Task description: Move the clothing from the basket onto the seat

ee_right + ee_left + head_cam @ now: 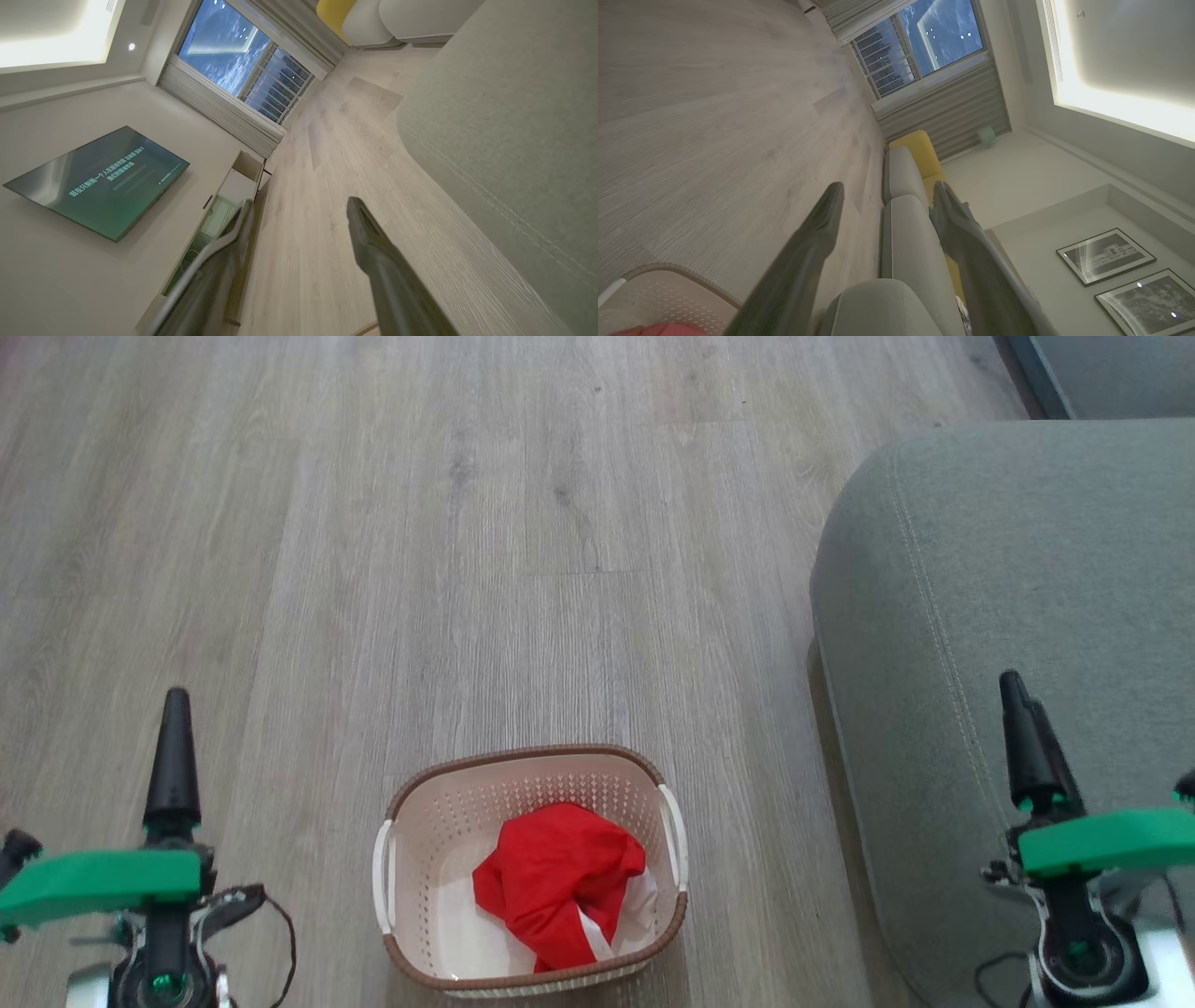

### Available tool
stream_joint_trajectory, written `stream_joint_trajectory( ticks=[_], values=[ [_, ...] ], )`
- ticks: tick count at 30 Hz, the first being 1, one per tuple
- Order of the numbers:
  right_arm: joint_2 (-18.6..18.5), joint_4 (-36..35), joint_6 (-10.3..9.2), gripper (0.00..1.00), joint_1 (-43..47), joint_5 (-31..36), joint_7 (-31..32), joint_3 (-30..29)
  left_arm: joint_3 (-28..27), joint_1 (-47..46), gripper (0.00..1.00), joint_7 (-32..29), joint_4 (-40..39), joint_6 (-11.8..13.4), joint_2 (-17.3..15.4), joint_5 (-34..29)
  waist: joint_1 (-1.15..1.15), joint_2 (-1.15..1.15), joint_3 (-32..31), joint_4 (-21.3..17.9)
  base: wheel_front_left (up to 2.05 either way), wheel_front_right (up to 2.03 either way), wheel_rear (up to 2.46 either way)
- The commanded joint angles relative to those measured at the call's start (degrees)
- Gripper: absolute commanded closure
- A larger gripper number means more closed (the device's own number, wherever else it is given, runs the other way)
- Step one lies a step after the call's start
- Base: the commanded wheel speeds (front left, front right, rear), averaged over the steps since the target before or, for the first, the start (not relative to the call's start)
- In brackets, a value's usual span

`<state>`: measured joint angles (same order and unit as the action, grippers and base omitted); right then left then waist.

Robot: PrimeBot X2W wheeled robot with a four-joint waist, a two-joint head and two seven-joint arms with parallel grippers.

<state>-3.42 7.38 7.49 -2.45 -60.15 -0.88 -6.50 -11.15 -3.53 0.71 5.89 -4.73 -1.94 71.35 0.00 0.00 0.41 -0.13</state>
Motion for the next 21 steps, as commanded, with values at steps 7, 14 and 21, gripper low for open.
stream_joint_trajectory(
  ticks=[7, 14, 21],
  values=[
    [-2.86, -5.08, 0.00, 0.00, -4.17, 9.07, -1.80, 2.63, 3.74, -3.22, 0.00, 1.85, -8.60, 4.46, -0.57, -10.34, 0.00, 0.00, 0.45, 0.21, 0.00, 0.00, 0.00],
    [-3.93, -6.62, 0.00, 0.00, -4.45, 16.03, -2.99, 4.32, 11.14, -3.15, 0.00, 3.06, -11.59, 10.17, -0.60, -22.72, 0.00, 0.00, 0.77, 0.36, 0.00, 0.00, 0.00],
    [-4.87, -6.40, 0.00, 0.00, -4.33, 21.57, -4.18, 7.01, 19.08, -3.70, 0.00, 4.26, -11.55, 16.25, -2.90, -31.08, 0.00, 0.00, 0.91, 0.36, 0.00, 0.00, 0.00]
  ],
)
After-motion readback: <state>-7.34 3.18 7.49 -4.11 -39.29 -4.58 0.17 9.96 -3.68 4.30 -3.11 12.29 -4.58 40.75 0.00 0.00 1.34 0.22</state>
